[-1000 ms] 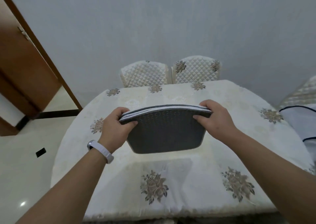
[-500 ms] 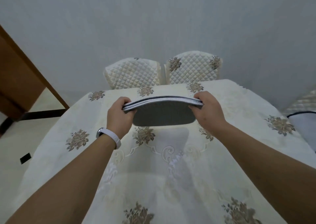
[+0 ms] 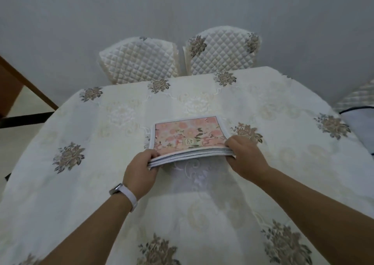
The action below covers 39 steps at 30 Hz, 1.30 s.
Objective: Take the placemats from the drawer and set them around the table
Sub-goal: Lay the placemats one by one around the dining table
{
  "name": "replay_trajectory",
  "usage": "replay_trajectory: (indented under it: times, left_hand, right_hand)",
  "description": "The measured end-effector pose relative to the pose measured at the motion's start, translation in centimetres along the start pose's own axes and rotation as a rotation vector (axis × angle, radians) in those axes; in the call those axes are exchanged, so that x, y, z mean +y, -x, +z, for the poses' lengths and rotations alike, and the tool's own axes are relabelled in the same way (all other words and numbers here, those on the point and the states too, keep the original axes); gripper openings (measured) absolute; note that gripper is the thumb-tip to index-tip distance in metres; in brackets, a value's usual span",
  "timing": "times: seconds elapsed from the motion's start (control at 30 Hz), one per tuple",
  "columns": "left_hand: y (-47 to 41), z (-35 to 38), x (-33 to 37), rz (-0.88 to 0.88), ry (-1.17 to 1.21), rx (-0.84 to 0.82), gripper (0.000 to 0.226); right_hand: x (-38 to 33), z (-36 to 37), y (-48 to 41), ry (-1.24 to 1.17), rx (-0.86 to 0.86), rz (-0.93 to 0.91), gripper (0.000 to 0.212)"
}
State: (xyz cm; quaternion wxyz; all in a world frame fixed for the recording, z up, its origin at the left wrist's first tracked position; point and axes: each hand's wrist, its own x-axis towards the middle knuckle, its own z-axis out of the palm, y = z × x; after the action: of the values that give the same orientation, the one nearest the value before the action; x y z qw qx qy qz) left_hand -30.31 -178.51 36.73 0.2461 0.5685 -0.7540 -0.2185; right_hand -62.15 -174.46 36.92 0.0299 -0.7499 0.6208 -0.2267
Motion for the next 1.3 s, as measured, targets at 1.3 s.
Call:
replay_trajectory:
  times: [1.3]
  left_hand:
    - [2.3,6.2,-1.5,-0.671,0.408,0.147,0.045]
  right_hand:
    - [0.3,6.5,2.5,-0.348,-0.209,0.882,0.061]
